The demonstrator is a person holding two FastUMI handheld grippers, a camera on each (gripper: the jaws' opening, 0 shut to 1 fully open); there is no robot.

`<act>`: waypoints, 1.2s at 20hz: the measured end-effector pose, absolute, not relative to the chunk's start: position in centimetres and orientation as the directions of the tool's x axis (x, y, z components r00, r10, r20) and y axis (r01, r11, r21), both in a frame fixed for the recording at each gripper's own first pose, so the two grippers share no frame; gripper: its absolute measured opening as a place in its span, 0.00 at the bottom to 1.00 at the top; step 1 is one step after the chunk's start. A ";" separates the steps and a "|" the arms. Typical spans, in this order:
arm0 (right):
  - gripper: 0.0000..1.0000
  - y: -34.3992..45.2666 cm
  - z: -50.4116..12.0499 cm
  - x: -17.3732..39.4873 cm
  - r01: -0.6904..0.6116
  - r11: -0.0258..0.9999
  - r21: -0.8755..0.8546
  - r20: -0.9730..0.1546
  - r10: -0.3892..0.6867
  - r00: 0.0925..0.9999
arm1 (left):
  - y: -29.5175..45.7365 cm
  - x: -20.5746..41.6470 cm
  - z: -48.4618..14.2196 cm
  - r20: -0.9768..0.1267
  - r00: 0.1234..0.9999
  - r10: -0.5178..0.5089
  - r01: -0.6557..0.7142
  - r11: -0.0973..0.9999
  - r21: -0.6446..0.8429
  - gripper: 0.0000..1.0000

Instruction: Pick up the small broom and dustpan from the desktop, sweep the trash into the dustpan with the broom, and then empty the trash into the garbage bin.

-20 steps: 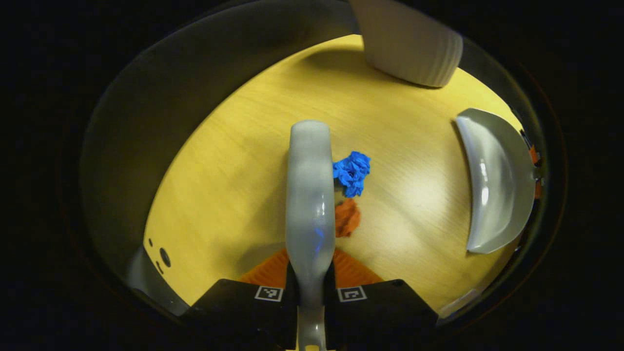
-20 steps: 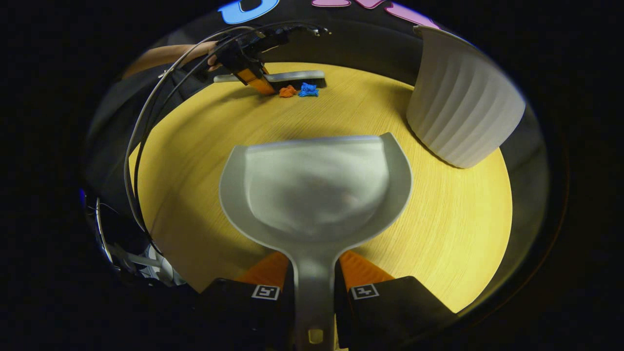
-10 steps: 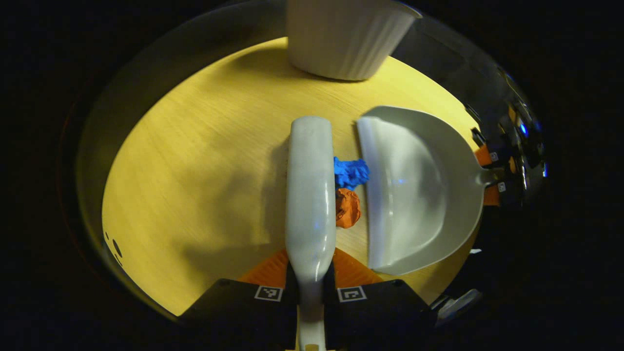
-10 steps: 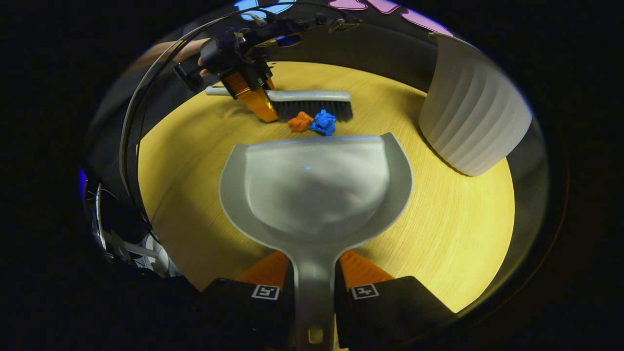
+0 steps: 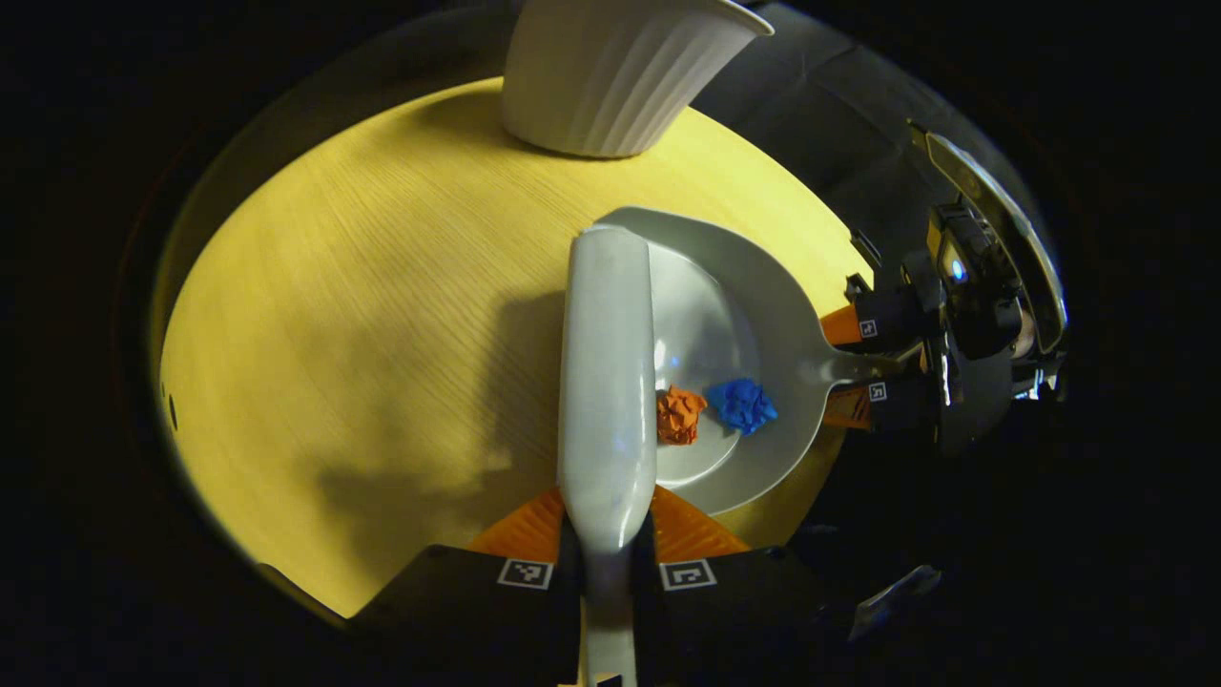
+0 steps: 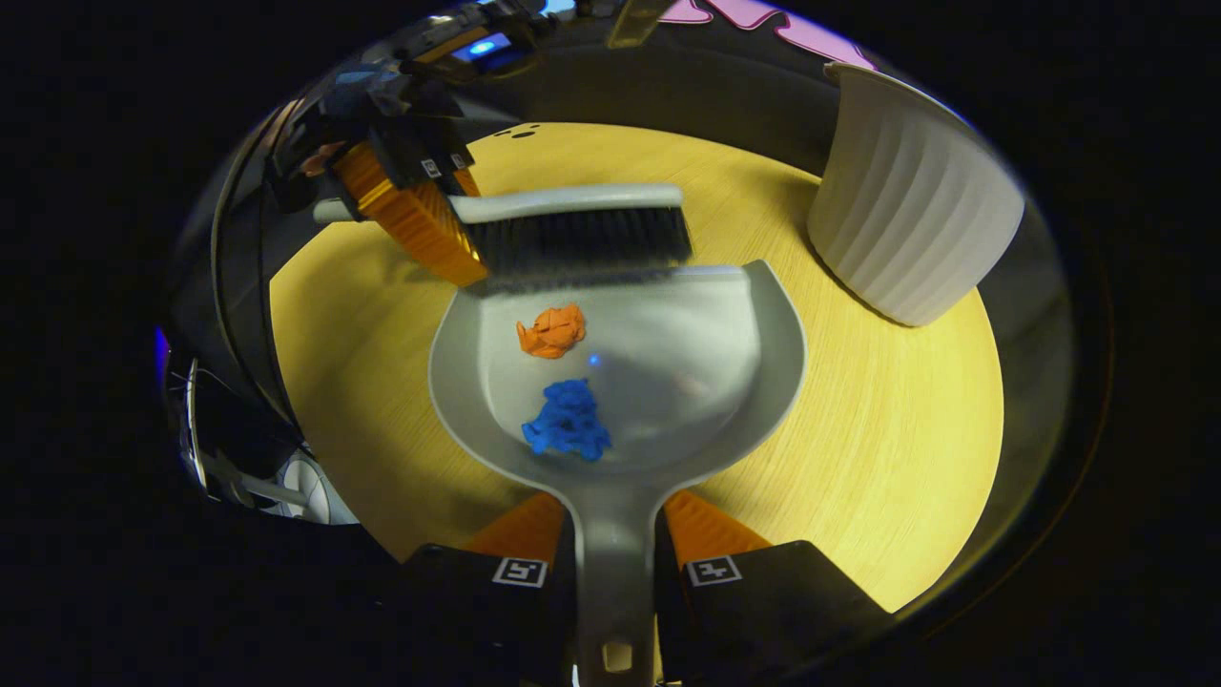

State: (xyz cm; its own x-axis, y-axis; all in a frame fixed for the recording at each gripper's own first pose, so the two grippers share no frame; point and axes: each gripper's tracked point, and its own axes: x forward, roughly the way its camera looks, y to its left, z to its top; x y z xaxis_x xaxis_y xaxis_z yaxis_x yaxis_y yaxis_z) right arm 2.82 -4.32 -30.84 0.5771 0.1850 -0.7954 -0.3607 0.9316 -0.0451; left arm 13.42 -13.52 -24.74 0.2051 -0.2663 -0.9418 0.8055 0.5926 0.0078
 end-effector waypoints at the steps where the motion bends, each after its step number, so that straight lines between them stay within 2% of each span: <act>1: 0.38 -4.2 -30.7 2.9 -0.347 0.937 -0.028 -0.793 0.191 0.578 | -13.6 13.3 -23.9 -0.927 0.248 -0.281 0.783 0.622 0.021 0.27; 2: 0.38 -4.3 -30.7 3.0 -0.332 0.943 -0.013 -0.792 0.193 0.580 | -13.7 13.1 -22.8 -0.908 0.293 -0.299 0.757 0.652 0.029 0.27; 3: 0.43 -4.3 -30.5 3.2 -0.317 0.949 -0.004 -0.791 0.191 0.581 | -13.2 13.0 -21.4 -0.888 0.335 -0.315 0.729 0.684 0.032 0.30; 4: 0.38 -4.3 -30.3 3.1 -0.302 0.953 0.001 -0.792 0.185 0.582 | -12.4 12.9 -20.1 -0.866 0.376 -0.330 0.696 0.717 0.029 0.26; 5: 0.38 -4.3 -30.1 2.9 -0.289 0.957 0.003 -0.793 0.179 0.583 | -11.2 12.8 -18.7 -0.846 0.410 -0.341 0.663 0.748 0.020 0.26; 8: 0.38 -4.5 -28.8 3.1 -0.255 0.967 -0.001 -0.793 0.155 0.589 | -5.8 12.2 -15.8 -0.814 0.500 -0.297 0.562 0.826 0.044 0.27; 9: 0.43 -4.4 -27.8 3.2 -0.248 0.969 -0.017 -0.791 0.139 0.596 | -3.7 12.0 -15.5 -0.811 0.517 -0.275 0.534 0.844 0.054 0.26; 10: 0.38 -4.4 -27.1 3.3 -0.245 0.969 -0.033 -0.789 0.125 0.602 | -1.9 11.7 -15.5 -0.808 0.528 -0.261 0.513 0.856 0.059 0.27; 12: 0.38 -4.3 -24.9 3.5 -0.235 0.970 -0.068 -0.777 0.096 0.623 | 1.6 11.1 -15.5 -0.800 0.542 -0.258 0.485 0.873 0.047 0.23; 14: 0.38 -4.0 -21.4 3.9 -0.225 0.969 -0.103 -0.759 0.069 0.647 | 1.8 9.4 -16.9 -0.791 0.550 -0.268 0.453 0.891 0.013 0.29; 16: 0.38 -3.6 -18.6 4.8 -0.200 0.974 -0.106 -0.756 0.051 0.652 | 1.3 8.5 -17.0 -0.781 0.557 -0.282 0.426 0.905 -0.023 0.29; 19: 0.38 -3.4 -14.3 4.5 -0.136 0.990 -0.028 -0.741 0.071 0.668 | 1.7 7.2 -17.5 -0.768 0.565 -0.301 0.408 0.911 -0.057 0.26; 20: 0.43 -3.8 -12.7 4.2 -0.124 0.992 -0.014 -0.730 0.074 0.679 | 2.1 6.9 -17.8 -0.766 0.568 -0.300 0.402 0.913 -0.060 0.26; 22: 0.43 -4.1 -9.7 4.6 -0.106 0.994 0.010 -0.708 0.082 0.701 | 2.8 6.5 -18.3 -0.761 0.579 -0.293 0.376 0.924 -0.071 0.26; 23: 0.38 -4.1 -8.1 5.1 -0.089 0.995 0.047 -0.701 0.096 0.706 | 3.2 6.1 -18.8 -0.759 0.579 -0.298 0.364 0.927 -0.087 0.26; 24: 0.38 -3.8 -6.6 6.1 -0.066 0.994 0.089 -0.690 0.109 0.716 | 3.6 5.7 -19.2 -0.761 0.575 -0.301 0.354 0.930 -0.100 0.26</act>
